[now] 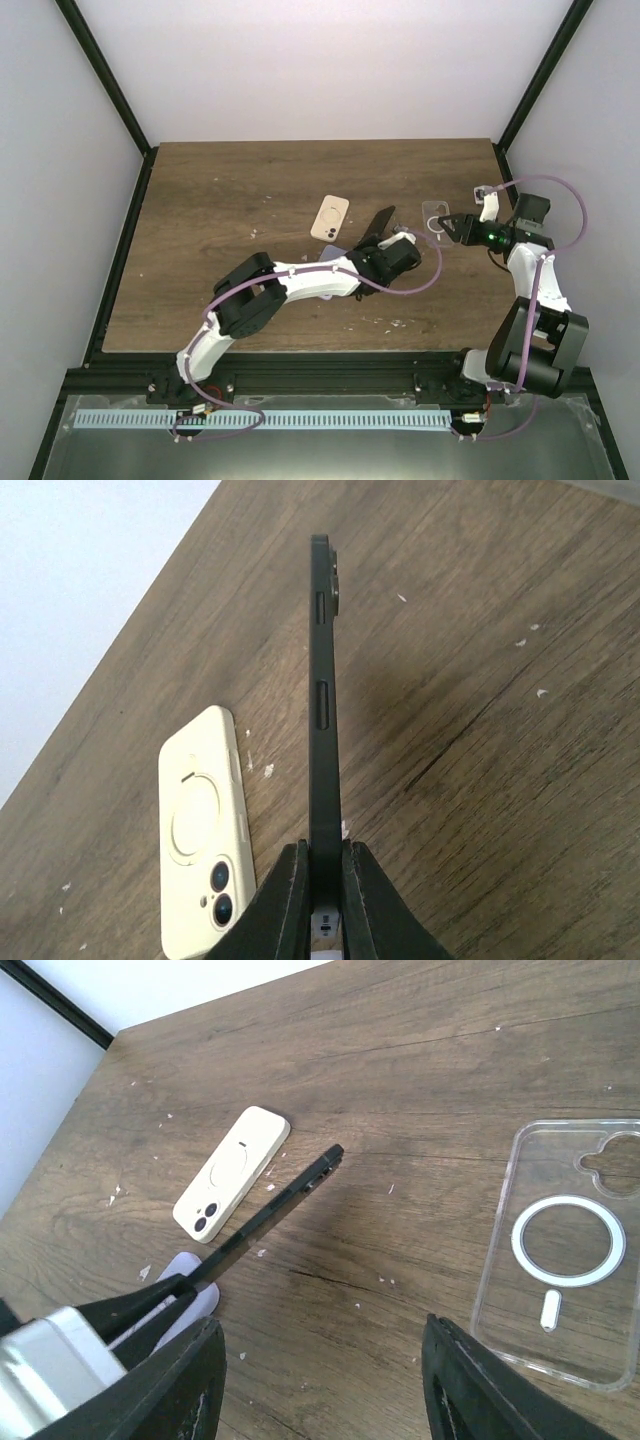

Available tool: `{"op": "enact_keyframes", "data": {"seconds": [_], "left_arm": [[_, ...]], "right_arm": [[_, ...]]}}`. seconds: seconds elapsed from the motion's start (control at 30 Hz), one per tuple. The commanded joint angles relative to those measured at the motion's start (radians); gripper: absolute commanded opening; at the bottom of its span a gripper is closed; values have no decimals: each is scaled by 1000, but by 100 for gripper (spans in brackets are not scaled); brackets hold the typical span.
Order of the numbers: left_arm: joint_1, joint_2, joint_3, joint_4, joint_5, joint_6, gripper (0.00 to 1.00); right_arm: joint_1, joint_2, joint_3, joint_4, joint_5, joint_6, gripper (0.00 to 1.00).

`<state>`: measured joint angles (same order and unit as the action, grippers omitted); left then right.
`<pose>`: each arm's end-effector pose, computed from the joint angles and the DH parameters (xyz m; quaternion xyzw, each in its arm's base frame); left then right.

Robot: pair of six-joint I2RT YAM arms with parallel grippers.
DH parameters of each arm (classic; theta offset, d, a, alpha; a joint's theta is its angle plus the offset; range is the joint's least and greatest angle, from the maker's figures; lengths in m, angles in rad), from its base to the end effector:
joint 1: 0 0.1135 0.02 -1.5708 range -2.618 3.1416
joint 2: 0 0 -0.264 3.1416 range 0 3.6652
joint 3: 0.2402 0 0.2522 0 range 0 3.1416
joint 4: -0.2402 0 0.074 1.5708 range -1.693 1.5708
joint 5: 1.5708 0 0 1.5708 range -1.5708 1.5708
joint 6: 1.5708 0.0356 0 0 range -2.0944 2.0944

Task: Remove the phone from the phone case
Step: Place the phone at the center of the board.

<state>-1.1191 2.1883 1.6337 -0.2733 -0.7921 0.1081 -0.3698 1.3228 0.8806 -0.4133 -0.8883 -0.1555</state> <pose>0.2322 -0.4205 0.1778 0.3805 0.7835 0.1523 0.4671 0.2576 -0.0702 0.2460 -0.0591 0.8571 0.3066 0.4098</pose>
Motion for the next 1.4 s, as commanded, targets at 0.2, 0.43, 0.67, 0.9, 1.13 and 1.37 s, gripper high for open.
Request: {"op": "enact_keyframes", "data": {"seconds": [0.2, 0.43, 0.67, 0.9, 1.13, 1.37], "left_arm": [[-9, 141, 155, -43, -128, 26, 0], [-16, 207, 236, -103, -91, -41, 8], [-3, 237, 310, -158, -7, -81, 23], [21, 223, 321, -196, 93, -144, 39], [29, 42, 164, -165, 235, -221, 61], [87, -204, -106, -223, 343, -328, 99]], "right_arm": [[-13, -1, 8, 16, -29, -4, 54], [-14, 7, 4, 16, -33, -4, 54], [-14, 6, 3, 8, -37, -11, 54], [-15, 9, 4, 7, -40, -12, 54], [-15, 1, 8, 4, -44, -18, 54], [17, -3, 80, -70, -37, -37, 54]]}}
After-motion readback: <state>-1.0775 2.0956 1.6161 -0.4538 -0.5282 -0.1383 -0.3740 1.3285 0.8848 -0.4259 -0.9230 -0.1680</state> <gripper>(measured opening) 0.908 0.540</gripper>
